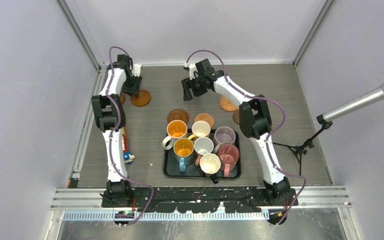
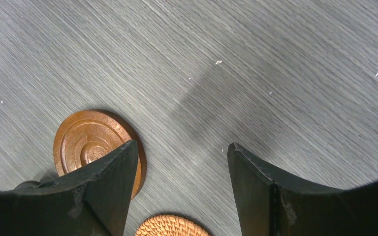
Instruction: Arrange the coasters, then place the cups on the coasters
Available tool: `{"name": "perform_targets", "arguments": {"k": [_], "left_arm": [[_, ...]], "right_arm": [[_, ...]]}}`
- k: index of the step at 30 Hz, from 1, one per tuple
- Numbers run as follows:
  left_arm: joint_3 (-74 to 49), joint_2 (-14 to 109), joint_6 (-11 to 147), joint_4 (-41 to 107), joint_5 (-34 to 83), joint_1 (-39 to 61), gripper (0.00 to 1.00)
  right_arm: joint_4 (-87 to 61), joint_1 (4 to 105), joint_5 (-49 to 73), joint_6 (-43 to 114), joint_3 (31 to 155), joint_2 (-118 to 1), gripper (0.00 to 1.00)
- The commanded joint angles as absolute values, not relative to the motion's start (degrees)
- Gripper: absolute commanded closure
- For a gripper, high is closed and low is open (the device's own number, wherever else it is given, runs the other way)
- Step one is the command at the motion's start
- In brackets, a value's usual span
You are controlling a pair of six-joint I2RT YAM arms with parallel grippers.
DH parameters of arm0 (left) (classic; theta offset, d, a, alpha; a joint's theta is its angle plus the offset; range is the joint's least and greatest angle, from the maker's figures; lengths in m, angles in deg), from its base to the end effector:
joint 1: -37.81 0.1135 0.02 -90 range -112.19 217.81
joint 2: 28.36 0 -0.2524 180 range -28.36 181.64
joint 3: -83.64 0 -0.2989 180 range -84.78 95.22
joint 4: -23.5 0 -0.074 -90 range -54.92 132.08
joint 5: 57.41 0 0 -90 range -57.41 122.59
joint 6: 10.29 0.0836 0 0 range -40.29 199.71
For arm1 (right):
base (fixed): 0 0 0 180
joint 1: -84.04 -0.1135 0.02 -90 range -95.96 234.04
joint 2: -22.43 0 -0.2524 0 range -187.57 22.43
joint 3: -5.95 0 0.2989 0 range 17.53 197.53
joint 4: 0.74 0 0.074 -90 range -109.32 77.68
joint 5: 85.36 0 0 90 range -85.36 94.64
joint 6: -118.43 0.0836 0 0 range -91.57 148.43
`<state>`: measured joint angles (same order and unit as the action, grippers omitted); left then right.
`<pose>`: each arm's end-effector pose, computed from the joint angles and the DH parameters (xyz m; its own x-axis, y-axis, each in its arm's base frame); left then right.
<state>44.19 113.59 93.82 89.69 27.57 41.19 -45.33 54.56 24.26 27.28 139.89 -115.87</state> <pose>0.5770 0.0267 0.1164 -0.9012 0.1900 -0.3895 0.2003 0.9796 0.0145 0.5144 0.3231 0.1435 -0.6432 -0.3853 -0.6617 -0.6686 0.7039 0.2400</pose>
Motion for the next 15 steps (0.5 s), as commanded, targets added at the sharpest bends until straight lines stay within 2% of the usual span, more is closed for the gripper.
{"name": "perform_targets", "arguments": {"k": [1,8,15], "left_arm": [[43.47,114.07,94.44,89.81,27.79,40.45,0.61],[38.20,109.79,96.95,88.13,27.59,40.56,0.59],[44.32,109.09,94.82,89.66,26.08,40.54,0.28]], "right_arm": [[-43.98,54.18,24.92,26.97,141.72,-115.34,0.29],[-44.22,54.04,25.42,26.50,141.63,-115.24,0.29],[-44.22,54.07,24.94,28.15,142.41,-113.48,0.29]]}}
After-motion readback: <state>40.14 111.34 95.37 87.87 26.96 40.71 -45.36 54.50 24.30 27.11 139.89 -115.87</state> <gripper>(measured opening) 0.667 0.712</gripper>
